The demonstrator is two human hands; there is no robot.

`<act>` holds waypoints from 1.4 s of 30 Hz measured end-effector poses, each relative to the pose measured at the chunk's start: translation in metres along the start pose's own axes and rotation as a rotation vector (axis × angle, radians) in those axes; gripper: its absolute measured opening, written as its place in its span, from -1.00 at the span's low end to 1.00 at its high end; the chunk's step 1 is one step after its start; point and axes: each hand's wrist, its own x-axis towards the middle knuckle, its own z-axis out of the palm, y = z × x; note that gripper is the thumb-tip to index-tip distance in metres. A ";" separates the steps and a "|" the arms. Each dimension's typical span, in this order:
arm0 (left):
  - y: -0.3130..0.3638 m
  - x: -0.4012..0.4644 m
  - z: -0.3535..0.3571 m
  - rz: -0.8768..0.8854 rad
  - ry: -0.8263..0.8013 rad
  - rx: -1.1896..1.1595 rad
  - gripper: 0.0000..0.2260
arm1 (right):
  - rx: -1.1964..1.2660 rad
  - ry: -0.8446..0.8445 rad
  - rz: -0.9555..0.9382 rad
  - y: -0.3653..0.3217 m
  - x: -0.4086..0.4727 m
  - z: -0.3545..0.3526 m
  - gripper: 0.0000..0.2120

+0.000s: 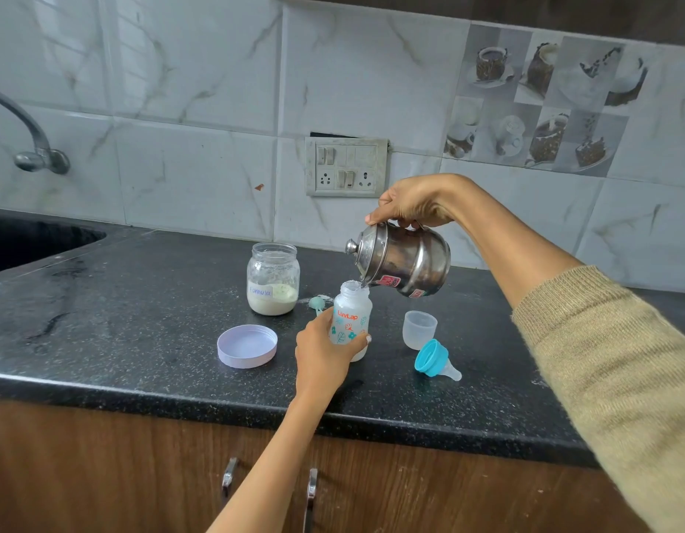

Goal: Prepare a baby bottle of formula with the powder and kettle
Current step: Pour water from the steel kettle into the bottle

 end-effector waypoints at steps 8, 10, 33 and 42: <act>0.000 0.000 0.000 -0.008 -0.005 -0.003 -0.55 | -0.029 -0.002 -0.015 -0.008 -0.001 0.006 -0.68; 0.001 0.000 0.000 -0.007 -0.005 -0.005 -0.56 | -0.043 -0.007 -0.013 -0.009 -0.001 0.006 -0.67; 0.004 -0.002 -0.002 -0.011 -0.007 -0.001 -0.55 | 0.004 -0.005 -0.007 -0.005 -0.003 0.001 -0.67; 0.005 -0.003 -0.003 -0.005 -0.004 -0.007 -0.58 | 0.263 0.012 -0.010 0.030 -0.005 0.003 -0.71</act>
